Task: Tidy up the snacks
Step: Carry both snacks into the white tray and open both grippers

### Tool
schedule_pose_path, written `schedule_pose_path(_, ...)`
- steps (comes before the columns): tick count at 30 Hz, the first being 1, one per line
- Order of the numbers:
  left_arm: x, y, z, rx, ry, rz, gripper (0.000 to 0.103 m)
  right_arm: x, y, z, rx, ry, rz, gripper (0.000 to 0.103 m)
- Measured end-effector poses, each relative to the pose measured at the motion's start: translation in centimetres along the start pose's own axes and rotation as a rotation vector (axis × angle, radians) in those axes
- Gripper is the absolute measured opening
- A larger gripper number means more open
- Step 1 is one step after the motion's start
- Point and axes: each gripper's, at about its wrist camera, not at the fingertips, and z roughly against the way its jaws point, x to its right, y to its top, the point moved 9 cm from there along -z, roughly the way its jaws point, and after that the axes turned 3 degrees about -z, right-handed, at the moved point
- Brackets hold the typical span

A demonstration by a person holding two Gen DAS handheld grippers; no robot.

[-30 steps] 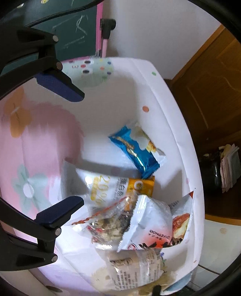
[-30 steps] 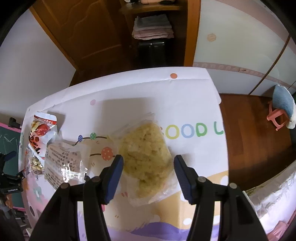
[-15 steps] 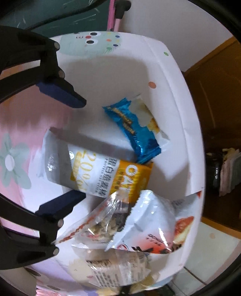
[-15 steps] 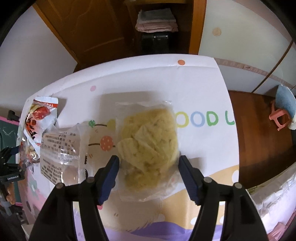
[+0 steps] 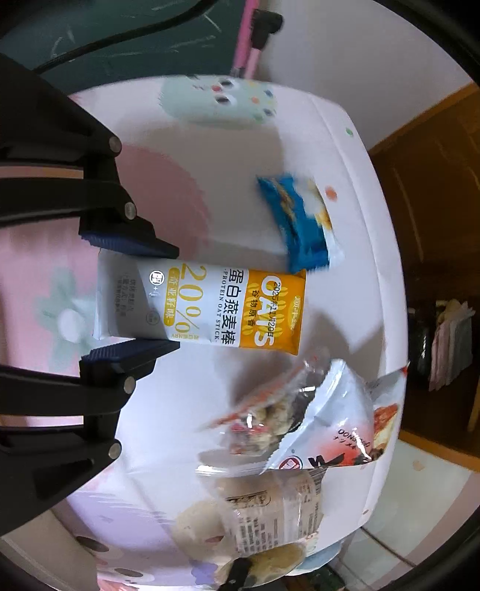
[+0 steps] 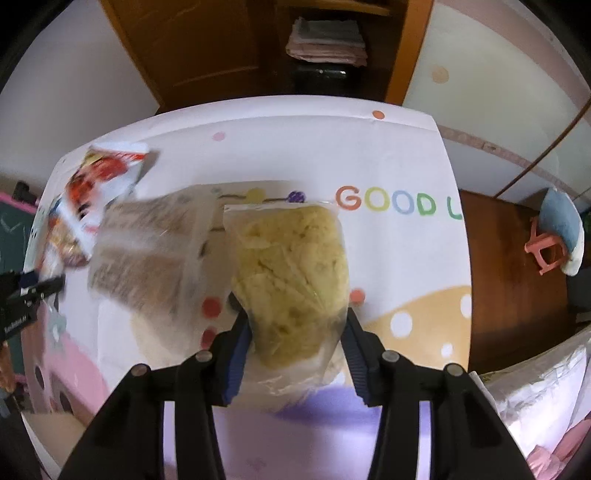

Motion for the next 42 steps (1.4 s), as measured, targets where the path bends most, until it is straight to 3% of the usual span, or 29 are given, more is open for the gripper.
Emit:
schedule_pose_path(5,-1.5,-1.1,5.4,0.065,-0.013,0.045,0.04,-0.5,-1.8,5.3,0.081,0.029,-0.007,0.047)
schedule_pose_path(11,0.2,-3.5,16.4,0.24,-0.059,0.021,0.04,-1.5,-4.4,14.3,0.217,0.096,-0.042,0.047)
schedule_pose_path(19,6.7,-8.6,30.4,0.443,-0.173,-0.008,0.04,-5.0,-11.3,26.1,0.426,0.158,0.01,0.047)
schedule_pose_path(25,11.2,-12.5,37.3,0.582,-0.147,-0.077,0.041,-7.4,-15.9,30.9,0.51,0.194,0.018,0.047)
schedule_pose_path(29,13.8,-15.7,38.2,0.602,-0.179,-0.113,0.041,-8.3,-19.4,32.6,0.58,0.147,0.018,0.047)
schedule_pose_path(33,15.4,-19.0,35.0,0.545,-0.167,-0.149,0.041,-8.4,-21.9,31.7,0.605,0.062,0.009,0.047)
schedule_pose_path(38,15.3,-21.7,30.8,0.474,-0.167,-0.103,0.041,-9.2,-24.8,27.9,0.517,0.033,0.025,0.047)
schedule_pose_path(42,14.9,-23.0,27.7,0.395,-0.196,-0.062,0.041,-10.2,-26.0,24.8,0.421,0.067,0.042,0.047)
